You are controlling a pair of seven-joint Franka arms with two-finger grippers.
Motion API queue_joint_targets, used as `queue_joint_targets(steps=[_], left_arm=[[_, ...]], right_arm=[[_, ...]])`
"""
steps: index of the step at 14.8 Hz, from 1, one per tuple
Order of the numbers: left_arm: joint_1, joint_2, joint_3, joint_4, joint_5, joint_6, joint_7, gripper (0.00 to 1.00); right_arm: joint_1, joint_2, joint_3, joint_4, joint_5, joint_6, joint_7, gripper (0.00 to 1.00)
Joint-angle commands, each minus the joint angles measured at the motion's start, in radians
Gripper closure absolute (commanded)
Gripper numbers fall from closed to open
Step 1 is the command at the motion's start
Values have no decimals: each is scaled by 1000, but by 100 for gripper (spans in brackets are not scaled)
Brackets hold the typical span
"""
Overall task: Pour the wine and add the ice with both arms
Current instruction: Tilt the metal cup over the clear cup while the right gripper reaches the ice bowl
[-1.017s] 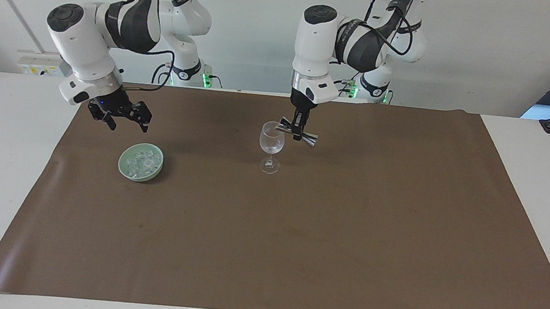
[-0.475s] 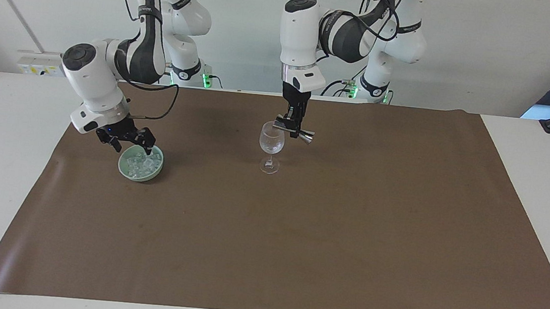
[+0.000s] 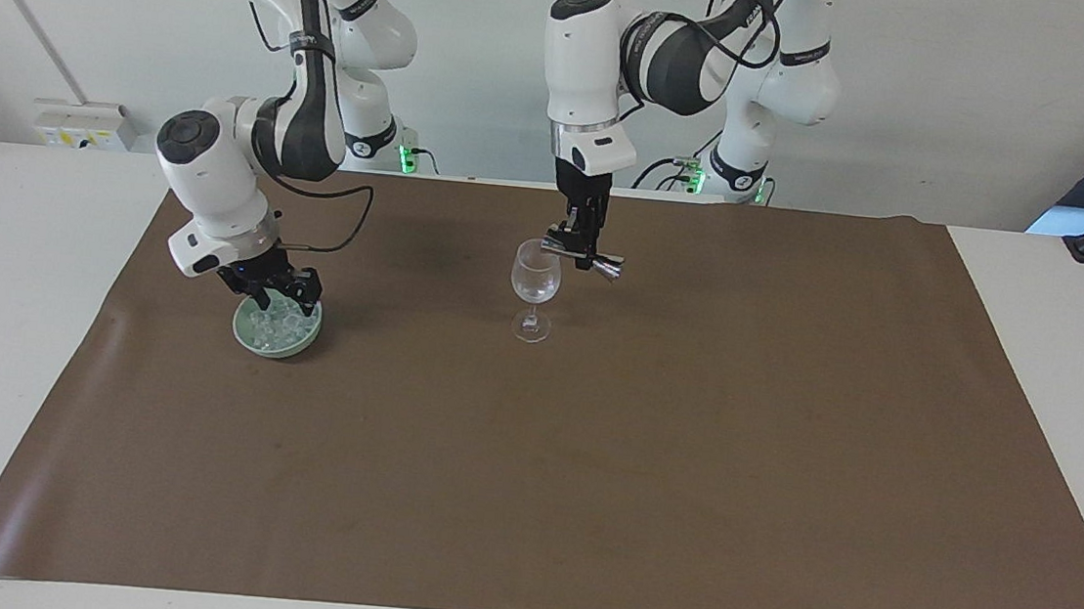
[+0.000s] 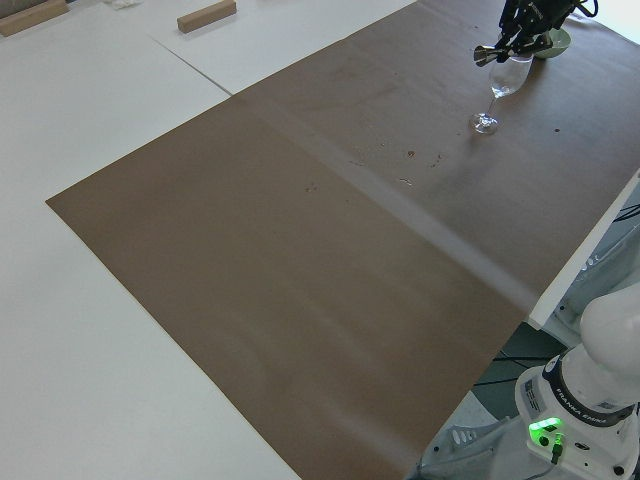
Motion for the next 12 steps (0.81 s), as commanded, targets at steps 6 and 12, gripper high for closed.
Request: queue_joint_targets(steps=[6,12], left_arm=[[46,-4,20,35,-131,-25,3,100],[234,-14,20,63,-490,-29,178,100]], right_arm=[[-18,-5,1,-29,11,28,8,46],[-30,18,1,-26,16,26,6,46]])
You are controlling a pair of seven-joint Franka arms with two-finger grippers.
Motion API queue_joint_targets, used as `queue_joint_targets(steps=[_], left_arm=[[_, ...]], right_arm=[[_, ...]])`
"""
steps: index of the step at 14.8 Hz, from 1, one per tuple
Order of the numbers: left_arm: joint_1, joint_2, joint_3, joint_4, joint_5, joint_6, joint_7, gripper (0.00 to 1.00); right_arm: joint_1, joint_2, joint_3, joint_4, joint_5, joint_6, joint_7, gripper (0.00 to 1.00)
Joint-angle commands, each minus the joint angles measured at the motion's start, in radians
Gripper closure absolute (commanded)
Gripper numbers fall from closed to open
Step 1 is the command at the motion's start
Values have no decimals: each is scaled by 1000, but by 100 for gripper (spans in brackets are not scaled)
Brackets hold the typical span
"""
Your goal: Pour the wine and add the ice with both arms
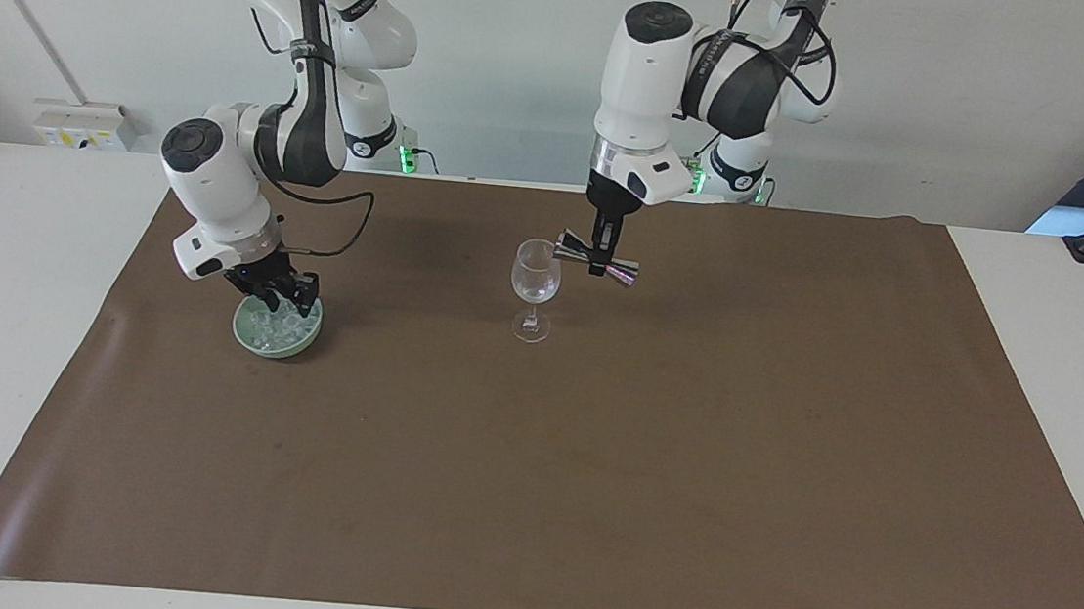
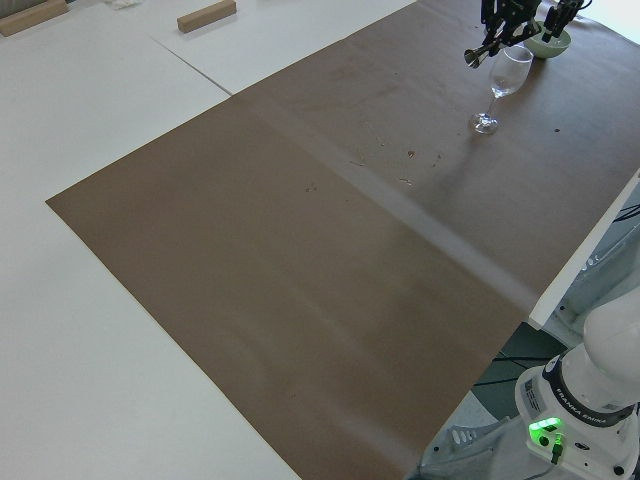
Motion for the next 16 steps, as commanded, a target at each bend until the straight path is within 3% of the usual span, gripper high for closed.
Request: queue_joint_targets(steps=[1,5,8,11,14,16], left_arm=[[121,-13,-3,8,-196,-26,160,100],[311,-46,-3,-84,-539,-19,463,100],[474,-39,-3,-162,-915,-58,737,100],[587,32,-3,-155,-1046,-159,849,100],[710,107,-5,-144,-1101,-236,982,100],[798,206,-3,-74,-1132,-360,1056,100]], right_arm=[[-22,4,7,-7,15,19,2,48],[-25,40,7,5,33,29,2,50],[-24,44,7,5,36,28,0,50],[-25,44,6,5,36,29,-6,50],[-25,44,6,5,36,29,-6,53],[-25,44,6,5,36,29,-6,56]])
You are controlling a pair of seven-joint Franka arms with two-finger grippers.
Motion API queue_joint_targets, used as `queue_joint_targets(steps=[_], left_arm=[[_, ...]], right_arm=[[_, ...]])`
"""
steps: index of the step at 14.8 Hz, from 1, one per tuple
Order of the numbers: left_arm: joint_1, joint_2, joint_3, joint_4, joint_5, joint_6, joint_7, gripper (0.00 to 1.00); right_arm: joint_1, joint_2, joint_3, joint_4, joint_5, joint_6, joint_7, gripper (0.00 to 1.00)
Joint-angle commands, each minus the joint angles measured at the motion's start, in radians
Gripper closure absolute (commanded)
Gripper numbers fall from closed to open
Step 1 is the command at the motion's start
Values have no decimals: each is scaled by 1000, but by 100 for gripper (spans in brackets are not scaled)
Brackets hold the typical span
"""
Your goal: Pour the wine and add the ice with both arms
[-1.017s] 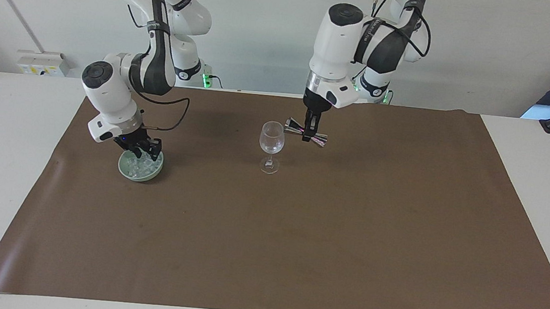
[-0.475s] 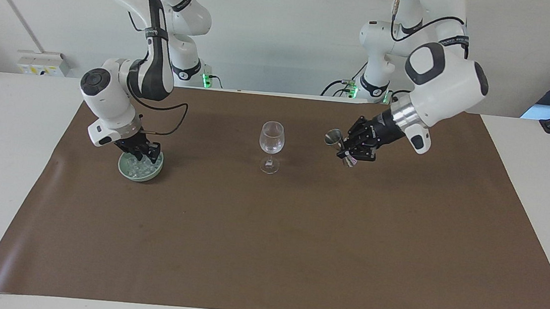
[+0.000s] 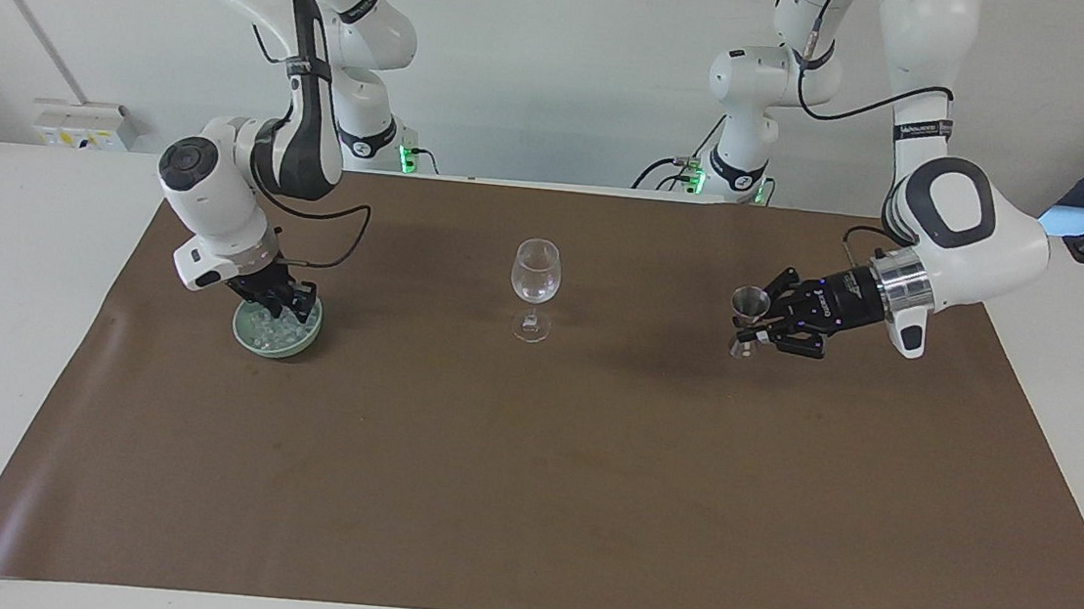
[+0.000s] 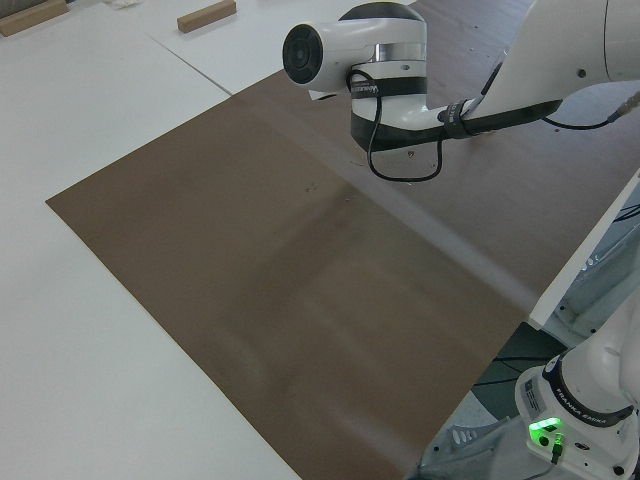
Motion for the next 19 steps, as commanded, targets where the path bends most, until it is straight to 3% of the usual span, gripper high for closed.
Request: queue_joint_targets(steps=[1,7,9,16,19], left_arm=[[127,135,-9,97,-39,-161,101,100],[330,288,-13,139,-40,-234,238,100],[348,324,-12,165,-39,-264,244,100],[362,355,-9,141,-32,-197,285,100],[373,342,-6,105,-28,-174,298,100]], right_arm=[[-13,4,7,3,19,14,-6,57],[-13,4,8,3,19,14,-6,63],[-13,4,7,3,19,14,-6,72],[-13,4,8,12,19,1,-6,89],[3,4,8,139,19,-160,6,89]])
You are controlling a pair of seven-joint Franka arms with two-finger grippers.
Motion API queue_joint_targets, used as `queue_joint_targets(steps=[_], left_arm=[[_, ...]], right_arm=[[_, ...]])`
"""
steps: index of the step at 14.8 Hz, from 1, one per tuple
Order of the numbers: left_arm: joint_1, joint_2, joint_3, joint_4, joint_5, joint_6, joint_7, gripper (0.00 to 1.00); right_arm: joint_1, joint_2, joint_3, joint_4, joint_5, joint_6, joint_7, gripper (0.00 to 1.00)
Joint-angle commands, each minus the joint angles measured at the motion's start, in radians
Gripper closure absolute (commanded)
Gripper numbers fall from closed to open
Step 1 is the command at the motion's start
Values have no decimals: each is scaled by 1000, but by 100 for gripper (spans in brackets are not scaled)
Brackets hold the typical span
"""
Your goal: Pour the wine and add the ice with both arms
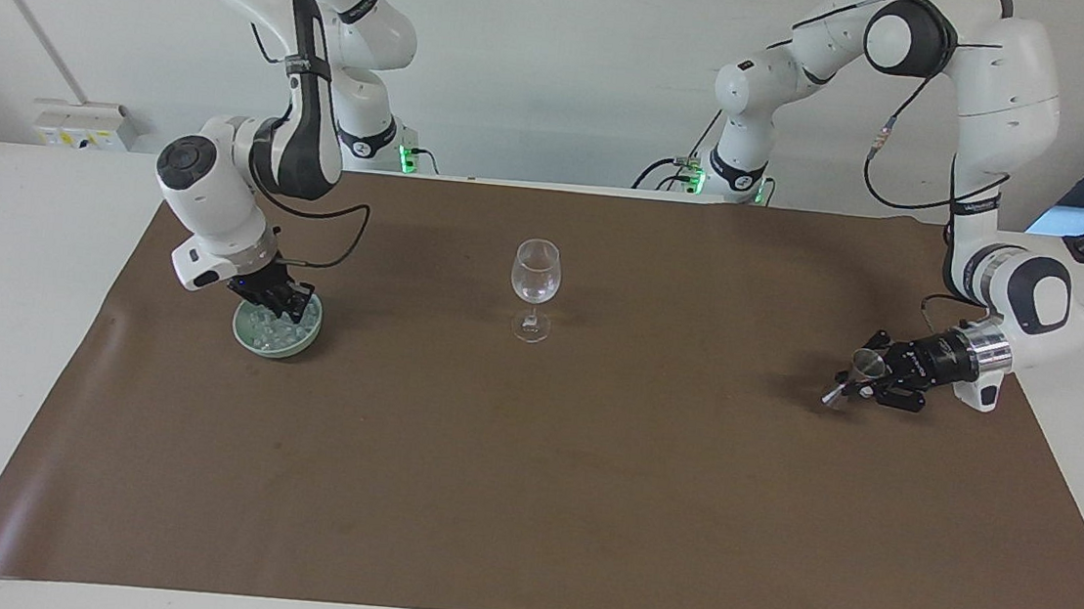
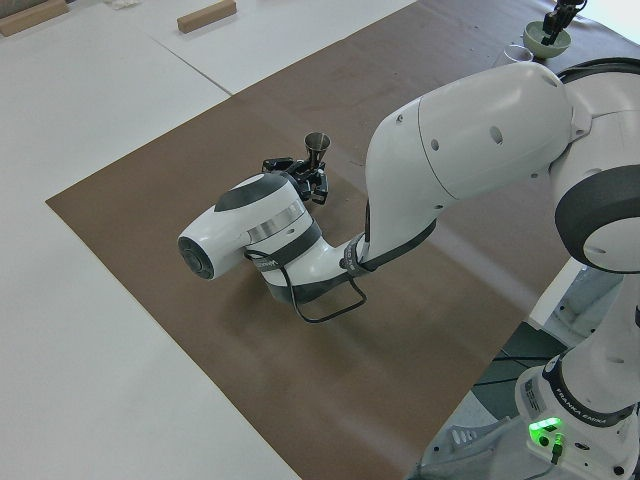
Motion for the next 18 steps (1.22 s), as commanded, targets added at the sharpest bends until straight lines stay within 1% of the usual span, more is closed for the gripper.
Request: queue_joint_targets(steps=[1,3,4,6,8,9,10,11,12,13,15,17,18], left_arm=[[19,-10,-5,-29,-6,21,23,100],[18,-11,-5,-41,-5,28,37,100],[19,-19,-5,-58,-5,39,46,100],[21,-29,-5,-94,-5,65,74,100],[21,-31,-6,-115,-5,91,75,100],[21,-31,-6,-115,-6,94,75,100],[21,-31,-6,-113,-6,93,74,100],[21,-31,-6,-112,-6,90,71,88],[22,-31,-6,-107,-8,85,68,1],[27,-31,-5,-101,-6,79,66,0],[32,-33,0,-86,7,74,74,0],[28,-34,3,-31,130,90,112,0],[18,-36,4,-1,162,93,120,0]], right_arm=[[6,0,7,148,19,-181,8,89],[21,-7,15,239,17,-280,20,88],[49,-8,20,286,17,-325,37,88],[136,1,20,412,17,-423,140,88],[240,12,23,547,19,-515,303,88],[300,33,23,607,28,-546,384,87],[351,42,23,635,51,-549,449,87],[397,47,23,635,86,-533,512,87],[435,50,23,634,107,-504,564,87],[489,50,23,628,112,-481,618,87],[549,41,23,605,115,-470,685,87],[599,14,24,545,117,-433,724,87],[621,4,24,517,129,-402,753,87]])
